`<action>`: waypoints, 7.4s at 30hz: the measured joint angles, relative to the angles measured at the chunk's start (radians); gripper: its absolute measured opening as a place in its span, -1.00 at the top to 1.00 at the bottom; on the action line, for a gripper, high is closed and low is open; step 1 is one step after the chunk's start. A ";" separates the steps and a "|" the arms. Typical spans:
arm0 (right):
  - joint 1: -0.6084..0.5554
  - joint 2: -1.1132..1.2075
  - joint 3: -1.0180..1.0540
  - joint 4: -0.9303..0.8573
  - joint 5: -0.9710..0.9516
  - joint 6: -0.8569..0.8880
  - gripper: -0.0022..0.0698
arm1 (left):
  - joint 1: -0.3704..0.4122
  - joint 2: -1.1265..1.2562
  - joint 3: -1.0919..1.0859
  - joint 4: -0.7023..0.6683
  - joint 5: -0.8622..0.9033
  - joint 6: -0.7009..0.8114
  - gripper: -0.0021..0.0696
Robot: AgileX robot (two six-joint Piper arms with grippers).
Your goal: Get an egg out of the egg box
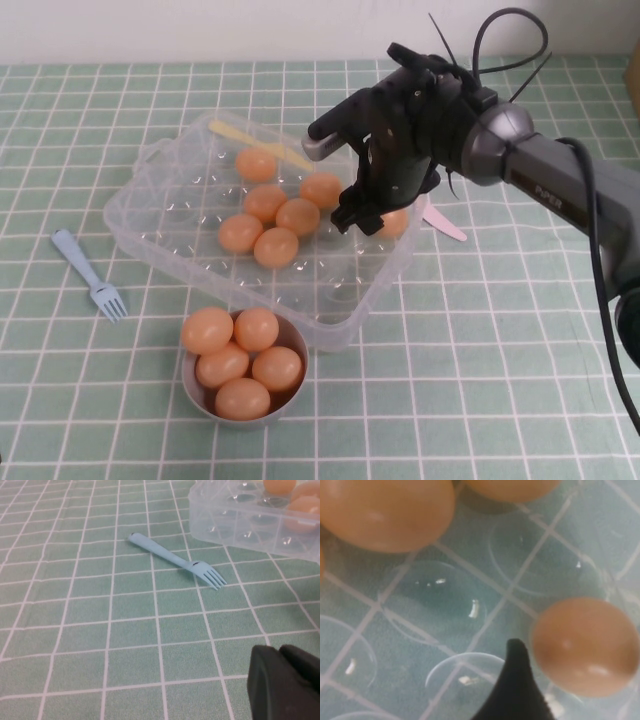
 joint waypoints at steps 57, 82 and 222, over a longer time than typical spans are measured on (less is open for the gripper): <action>0.002 -0.079 0.000 0.077 -0.003 0.001 -0.13 | 0.000 0.000 0.000 0.000 0.000 0.000 0.95; 0.306 -0.526 0.513 0.425 -0.094 -0.133 -0.12 | 0.000 0.000 0.000 0.000 0.000 0.000 0.95; -0.199 -1.726 1.781 0.207 -0.753 -0.084 0.98 | 0.000 0.000 0.000 0.000 0.000 0.000 0.95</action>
